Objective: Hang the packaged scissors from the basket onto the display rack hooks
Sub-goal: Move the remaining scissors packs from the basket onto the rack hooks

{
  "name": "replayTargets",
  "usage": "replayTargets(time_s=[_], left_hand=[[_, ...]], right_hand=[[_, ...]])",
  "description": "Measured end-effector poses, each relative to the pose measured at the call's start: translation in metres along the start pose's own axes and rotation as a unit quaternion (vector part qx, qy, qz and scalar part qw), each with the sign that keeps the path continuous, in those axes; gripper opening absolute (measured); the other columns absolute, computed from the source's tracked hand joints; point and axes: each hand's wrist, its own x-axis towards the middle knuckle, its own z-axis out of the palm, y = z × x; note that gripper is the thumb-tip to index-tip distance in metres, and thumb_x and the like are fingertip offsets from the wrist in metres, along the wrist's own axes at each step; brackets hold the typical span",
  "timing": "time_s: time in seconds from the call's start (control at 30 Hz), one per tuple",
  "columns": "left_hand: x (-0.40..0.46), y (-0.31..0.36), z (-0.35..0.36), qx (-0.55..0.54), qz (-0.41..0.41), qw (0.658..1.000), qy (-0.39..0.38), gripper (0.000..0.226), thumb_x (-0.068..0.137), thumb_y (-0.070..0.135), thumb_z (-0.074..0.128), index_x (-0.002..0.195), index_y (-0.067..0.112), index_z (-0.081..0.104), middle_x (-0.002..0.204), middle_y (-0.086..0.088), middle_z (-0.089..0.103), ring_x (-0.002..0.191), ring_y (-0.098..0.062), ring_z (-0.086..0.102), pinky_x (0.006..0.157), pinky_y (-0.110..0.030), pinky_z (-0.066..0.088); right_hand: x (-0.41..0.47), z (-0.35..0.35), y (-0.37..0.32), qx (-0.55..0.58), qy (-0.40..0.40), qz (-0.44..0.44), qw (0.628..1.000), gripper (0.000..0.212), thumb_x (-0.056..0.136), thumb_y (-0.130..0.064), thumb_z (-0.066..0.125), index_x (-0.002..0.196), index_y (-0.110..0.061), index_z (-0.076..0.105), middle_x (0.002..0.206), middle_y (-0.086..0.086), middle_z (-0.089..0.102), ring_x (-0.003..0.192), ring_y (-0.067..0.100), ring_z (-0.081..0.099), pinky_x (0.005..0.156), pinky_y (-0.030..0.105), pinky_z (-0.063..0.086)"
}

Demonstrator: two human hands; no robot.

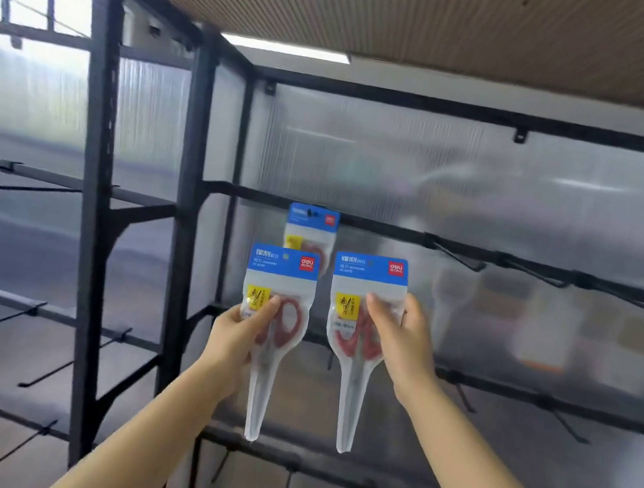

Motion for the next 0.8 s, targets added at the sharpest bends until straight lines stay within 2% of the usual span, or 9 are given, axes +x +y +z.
replayTargets(time_s=[0.1,0.2,0.3,0.4,0.47,0.6,0.73,0.8], left_hand=[[0.024,0.013,-0.022,0.0,0.018,1.0,0.001,0.021,0.084,0.032,0.067,0.093,0.013,0.064,0.086,-0.006,0.07,0.079,-0.02,0.066,0.072,-0.03,0.053],[0.044,0.02,-0.038,0.009,0.034,0.999,-0.006,0.014,0.085,0.029,0.065,0.089,0.016,0.063,0.084,-0.004,0.069,0.078,-0.018,0.066,0.071,-0.029,0.052],[0.06,0.024,-0.05,0.02,0.037,0.999,-0.009,0.015,0.085,0.031,0.065,0.091,0.018,0.062,0.091,-0.005,0.069,0.085,-0.02,0.065,0.081,-0.035,0.052],[0.074,0.025,-0.059,0.017,0.038,0.999,-0.014,0.016,0.085,0.031,0.064,0.094,0.018,0.062,0.095,-0.006,0.069,0.091,-0.022,0.065,0.087,-0.039,0.05],[0.081,0.024,-0.061,0.015,0.041,0.999,-0.017,0.016,0.085,0.03,0.063,0.095,0.018,0.062,0.096,-0.006,0.069,0.092,-0.022,0.065,0.087,-0.038,0.051],[0.093,0.024,-0.059,0.009,0.037,0.999,-0.004,0.018,0.084,0.031,0.065,0.095,0.018,0.063,0.096,-0.005,0.07,0.092,-0.021,0.066,0.087,-0.038,0.051],[0.103,0.023,-0.055,0.007,0.033,0.999,0.017,0.022,0.083,0.033,0.065,0.099,0.017,0.063,0.101,-0.007,0.069,0.096,-0.024,0.065,0.091,-0.041,0.051],[0.107,0.025,-0.052,0.011,0.034,0.999,0.023,0.019,0.083,0.033,0.065,0.096,0.019,0.063,0.1,-0.006,0.069,0.096,-0.025,0.065,0.092,-0.041,0.05]], right_hand=[[0.023,0.036,-0.002,0.013,-0.007,-0.022,1.0,0.02,0.093,-0.022,0.057,0.109,-0.012,0.053,0.091,-0.013,0.061,0.072,-0.01,0.06,0.054,0.002,0.043],[0.04,0.066,-0.002,0.028,-0.012,-0.028,0.999,0.017,0.093,-0.025,0.057,0.107,-0.016,0.052,0.093,-0.013,0.062,0.077,-0.006,0.061,0.057,0.006,0.047],[0.053,0.087,0.0,0.014,-0.004,-0.038,0.999,0.015,0.092,-0.026,0.058,0.104,-0.017,0.054,0.094,-0.011,0.063,0.082,-0.001,0.061,0.061,0.011,0.048],[0.067,0.102,0.003,0.01,0.02,-0.031,0.999,0.012,0.091,-0.026,0.06,0.098,-0.018,0.055,0.098,-0.005,0.065,0.09,0.009,0.064,0.073,0.024,0.053],[0.075,0.107,0.006,0.003,0.036,-0.033,0.999,0.008,0.09,-0.027,0.061,0.088,-0.025,0.054,0.093,-0.007,0.065,0.09,0.013,0.065,0.078,0.032,0.054],[0.089,0.113,0.009,-0.002,0.059,-0.044,0.997,0.015,0.09,-0.035,0.058,0.078,-0.03,0.051,0.081,-0.016,0.062,0.079,0.005,0.062,0.076,0.031,0.053],[0.103,0.117,0.011,0.006,0.081,-0.052,0.995,0.017,0.089,-0.038,0.059,0.077,-0.027,0.054,0.082,-0.011,0.065,0.082,0.012,0.066,0.078,0.037,0.055],[0.108,0.118,0.012,0.004,0.093,-0.052,0.994,0.016,0.09,-0.038,0.058,0.078,-0.028,0.054,0.083,-0.01,0.065,0.082,0.011,0.065,0.076,0.035,0.055]])
